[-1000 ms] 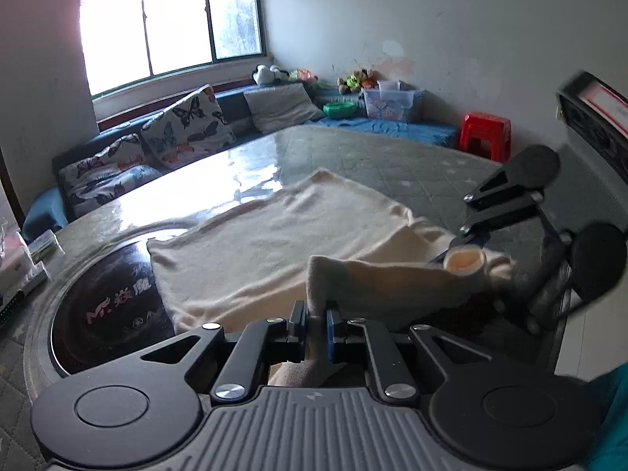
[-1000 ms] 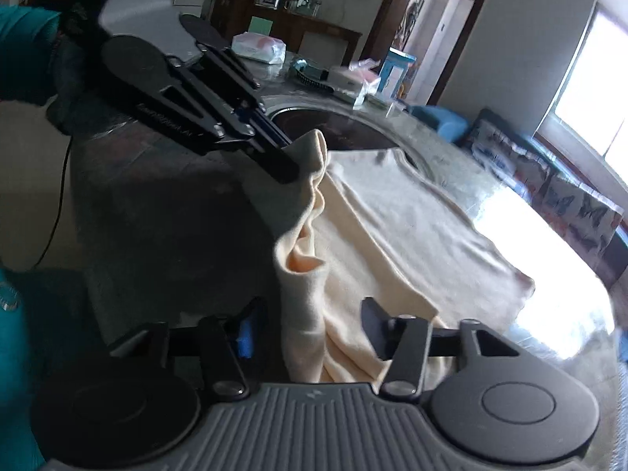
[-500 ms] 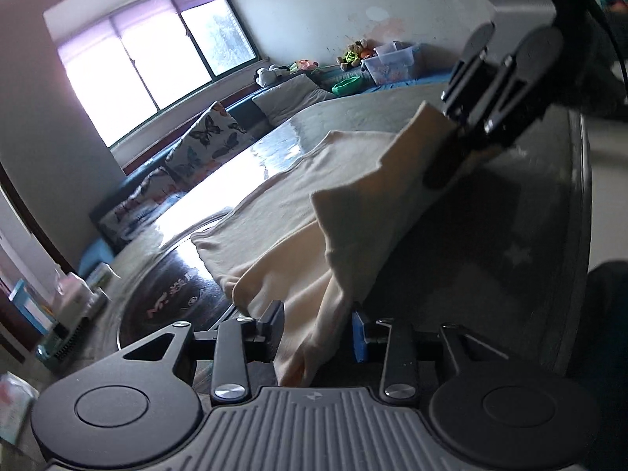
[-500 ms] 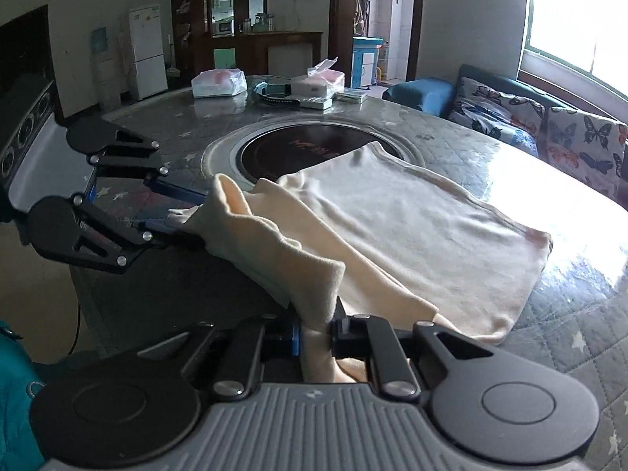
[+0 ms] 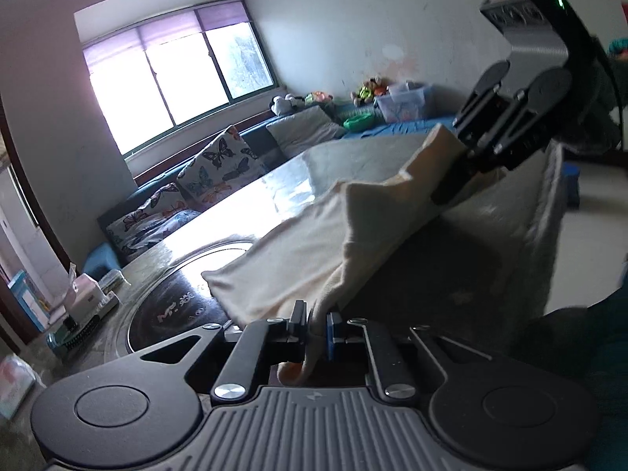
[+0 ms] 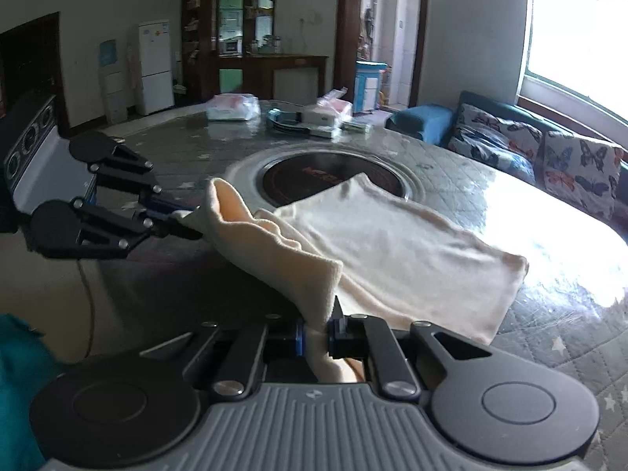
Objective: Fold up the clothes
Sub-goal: 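Lift the hem with both grippers and fold it over toward the collar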
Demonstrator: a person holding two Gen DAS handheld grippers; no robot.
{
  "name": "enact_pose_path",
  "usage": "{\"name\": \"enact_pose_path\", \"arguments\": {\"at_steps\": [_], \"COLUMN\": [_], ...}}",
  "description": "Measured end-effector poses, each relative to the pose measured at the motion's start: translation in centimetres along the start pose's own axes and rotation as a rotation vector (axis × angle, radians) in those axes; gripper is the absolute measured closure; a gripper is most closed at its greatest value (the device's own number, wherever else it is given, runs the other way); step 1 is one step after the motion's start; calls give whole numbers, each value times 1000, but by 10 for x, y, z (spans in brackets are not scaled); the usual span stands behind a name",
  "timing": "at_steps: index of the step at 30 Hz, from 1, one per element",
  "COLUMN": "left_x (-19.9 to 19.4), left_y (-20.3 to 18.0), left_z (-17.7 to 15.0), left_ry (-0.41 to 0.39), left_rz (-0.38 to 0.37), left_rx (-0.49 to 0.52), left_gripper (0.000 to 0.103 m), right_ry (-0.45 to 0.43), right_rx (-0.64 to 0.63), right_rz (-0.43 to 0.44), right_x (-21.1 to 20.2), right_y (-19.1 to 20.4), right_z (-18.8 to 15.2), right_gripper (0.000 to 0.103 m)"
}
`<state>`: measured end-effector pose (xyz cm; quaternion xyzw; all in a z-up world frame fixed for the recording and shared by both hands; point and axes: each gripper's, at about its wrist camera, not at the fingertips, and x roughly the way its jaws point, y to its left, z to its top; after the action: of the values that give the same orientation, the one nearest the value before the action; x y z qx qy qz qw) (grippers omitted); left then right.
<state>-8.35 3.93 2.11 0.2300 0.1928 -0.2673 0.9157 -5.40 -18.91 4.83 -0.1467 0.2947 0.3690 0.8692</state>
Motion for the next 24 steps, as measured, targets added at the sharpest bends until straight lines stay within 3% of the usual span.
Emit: {"name": "enact_pose_path", "arguments": {"at_steps": [4,8,19,24], "left_x": [-29,-31,28,81], "left_y": [-5,-4,51,75], "left_z": [4,4,32,42], "left_ry": [-11,-9,-13,52], "left_rz": [-45,-73,-37,-23], "left_rx": [-62,-96,-169,-219], "left_gripper": [92,93,92,92], "right_ry": [3,28,32,60], "right_rx": [-15,-3,40,96], "right_rz": [30,44,62,76], "right_x": [-32,-43,-18,16], "right_y": [17,23,-18,-62], "right_z": [-4,-6,31,54], "right_gripper": [93,93,93,93]}}
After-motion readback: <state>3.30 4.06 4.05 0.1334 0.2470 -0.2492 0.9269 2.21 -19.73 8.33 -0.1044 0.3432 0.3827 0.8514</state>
